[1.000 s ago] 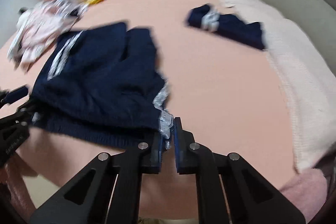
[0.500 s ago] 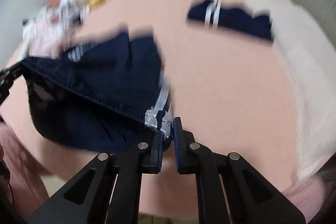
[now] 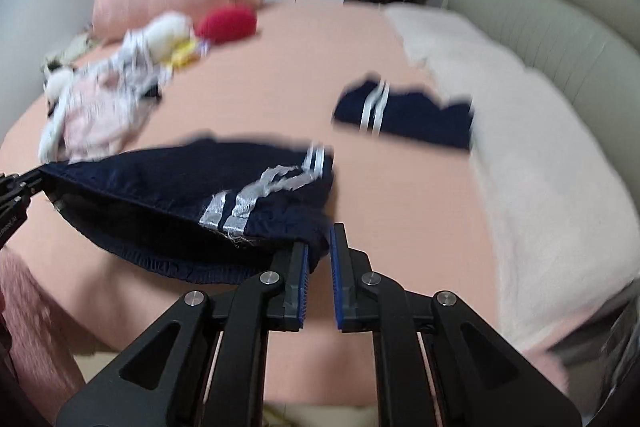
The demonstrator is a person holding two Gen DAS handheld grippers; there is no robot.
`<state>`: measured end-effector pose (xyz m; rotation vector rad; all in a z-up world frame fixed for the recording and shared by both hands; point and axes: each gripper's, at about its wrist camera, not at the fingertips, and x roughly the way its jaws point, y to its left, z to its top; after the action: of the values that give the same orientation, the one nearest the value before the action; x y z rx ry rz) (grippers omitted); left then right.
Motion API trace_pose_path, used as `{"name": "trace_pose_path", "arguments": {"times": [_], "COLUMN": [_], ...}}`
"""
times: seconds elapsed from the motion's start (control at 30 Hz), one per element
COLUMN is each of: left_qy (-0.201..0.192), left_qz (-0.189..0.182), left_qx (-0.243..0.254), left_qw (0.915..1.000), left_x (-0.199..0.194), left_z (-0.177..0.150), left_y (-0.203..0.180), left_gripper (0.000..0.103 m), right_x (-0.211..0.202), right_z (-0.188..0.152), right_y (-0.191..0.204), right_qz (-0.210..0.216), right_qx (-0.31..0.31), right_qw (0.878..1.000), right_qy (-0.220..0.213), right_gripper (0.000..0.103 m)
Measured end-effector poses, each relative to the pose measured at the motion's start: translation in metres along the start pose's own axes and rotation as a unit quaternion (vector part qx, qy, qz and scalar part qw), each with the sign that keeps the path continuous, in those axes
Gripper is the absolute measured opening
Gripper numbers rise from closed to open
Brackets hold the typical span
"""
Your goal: Fold clothes
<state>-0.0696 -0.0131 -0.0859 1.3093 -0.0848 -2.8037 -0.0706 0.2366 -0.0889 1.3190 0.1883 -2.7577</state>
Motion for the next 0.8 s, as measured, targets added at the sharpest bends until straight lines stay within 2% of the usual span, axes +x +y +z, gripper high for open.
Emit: {"name": "trace_pose_path", "arguments": {"times": [0.07, 0.13, 0.2, 0.27, 0.3, 0.37, 0.47, 0.5, 0.6, 0.67, 0.73, 0.77, 0.8], "left_qy": [0.03, 0.059, 0.099, 0.14, 0.147, 0.141, 0.086, 0.057, -0.046, -0.115, -0.171, -0.198, -0.208], "left_qz": [-0.01, -0.021, -0.04, -0.071, -0.082, -0.082, -0.069, -0.067, -0.057, -0.05, -0.039, -0.033, -0.028], "left_qx": [-0.007, -0.014, -0.018, -0.036, -0.046, -0.043, -0.028, -0.026, -0.017, -0.011, 0.003, 0.011, 0.017], "left_qw": [0.9995, 0.9979, 0.9941, 0.987, 0.9847, 0.9857, 0.9935, 0.9958, 0.9972, 0.992, 0.9844, 0.9795, 0.9776], "left_x": [0.014, 0.027, 0.043, 0.055, 0.06, 0.062, 0.047, 0.035, -0.022, -0.062, -0.1, -0.119, -0.127], "left_z": [-0.013, -0.026, -0.036, -0.048, -0.051, -0.041, 0.01, 0.034, 0.099, 0.141, 0.155, 0.159, 0.154], "left_y": [-0.003, -0.005, -0.01, -0.01, -0.009, -0.008, -0.001, 0.003, 0.01, 0.015, 0.016, 0.016, 0.015], "left_gripper": [0.009, 0.026, 0.032, 0.019, 0.009, 0.007, 0.007, 0.007, 0.007, 0.007, 0.01, 0.011, 0.01], "right_x": [0.007, 0.012, 0.013, 0.022, 0.033, 0.053, 0.07, 0.062, 0.013, -0.031, -0.076, -0.094, -0.111], "right_z": [-0.011, -0.009, -0.007, -0.011, -0.016, -0.027, -0.014, 0.005, 0.08, 0.124, 0.154, 0.154, 0.155], "right_y": [0.003, -0.007, -0.014, -0.017, -0.017, -0.02, -0.037, -0.042, -0.054, -0.064, -0.073, -0.075, -0.077], "right_qz": [-0.008, -0.001, -0.011, -0.023, -0.026, -0.026, 0.007, 0.012, 0.017, 0.021, 0.03, 0.029, 0.028], "right_qx": [-0.002, 0.011, 0.018, 0.007, -0.01, -0.031, -0.006, 0.005, 0.023, 0.041, 0.062, 0.067, 0.073], "right_qw": [1.0, 1.0, 1.0, 0.999, 0.998, 0.994, 0.992, 0.994, 1.0, 0.997, 0.987, 0.982, 0.977], "right_qy": [0.011, 0.015, 0.018, 0.036, 0.059, 0.099, 0.126, 0.106, 0.005, -0.069, -0.145, -0.173, -0.2], "right_gripper": [0.008, 0.008, 0.008, 0.009, 0.009, 0.009, 0.009, 0.009, 0.009, 0.009, 0.009, 0.011, 0.017]}}
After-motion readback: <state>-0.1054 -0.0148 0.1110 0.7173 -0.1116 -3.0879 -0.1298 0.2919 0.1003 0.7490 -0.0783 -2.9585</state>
